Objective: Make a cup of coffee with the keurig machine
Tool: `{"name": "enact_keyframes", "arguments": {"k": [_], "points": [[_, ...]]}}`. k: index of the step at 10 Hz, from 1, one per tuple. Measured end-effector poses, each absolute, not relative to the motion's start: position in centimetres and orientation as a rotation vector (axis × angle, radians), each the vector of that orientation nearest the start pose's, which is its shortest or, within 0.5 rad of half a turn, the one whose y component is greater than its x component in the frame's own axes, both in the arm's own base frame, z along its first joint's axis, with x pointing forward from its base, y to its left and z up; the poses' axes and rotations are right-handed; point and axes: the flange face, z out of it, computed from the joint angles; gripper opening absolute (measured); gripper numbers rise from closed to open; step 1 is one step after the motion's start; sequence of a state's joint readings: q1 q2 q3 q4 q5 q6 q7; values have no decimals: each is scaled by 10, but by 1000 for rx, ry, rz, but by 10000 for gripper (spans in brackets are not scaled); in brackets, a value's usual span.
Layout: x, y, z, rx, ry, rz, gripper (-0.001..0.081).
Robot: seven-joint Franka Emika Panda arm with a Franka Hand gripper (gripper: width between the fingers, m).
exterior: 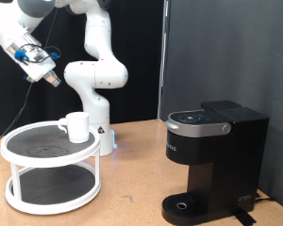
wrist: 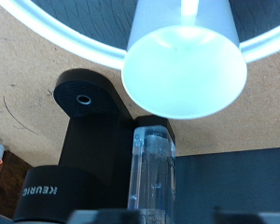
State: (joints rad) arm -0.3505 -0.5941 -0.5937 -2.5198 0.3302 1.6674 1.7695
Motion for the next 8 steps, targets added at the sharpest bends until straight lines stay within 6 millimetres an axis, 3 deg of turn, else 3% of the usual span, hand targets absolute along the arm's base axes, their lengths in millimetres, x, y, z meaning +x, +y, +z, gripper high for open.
{"name": "enact_keyframes", "arguments": {"k": [1,2,3,5,6,7,8], "points": [[228,-267,435,-611,2547,813,111],[229,-268,428,-605,2560,805,290],[230,-268,420,-608,2577,794,290],[229,-265,400,-623,2607,759,612],[229,-262,388,-632,2618,741,612],[227,-258,376,-644,2629,731,710],[226,-255,367,-654,2633,725,710]]}}
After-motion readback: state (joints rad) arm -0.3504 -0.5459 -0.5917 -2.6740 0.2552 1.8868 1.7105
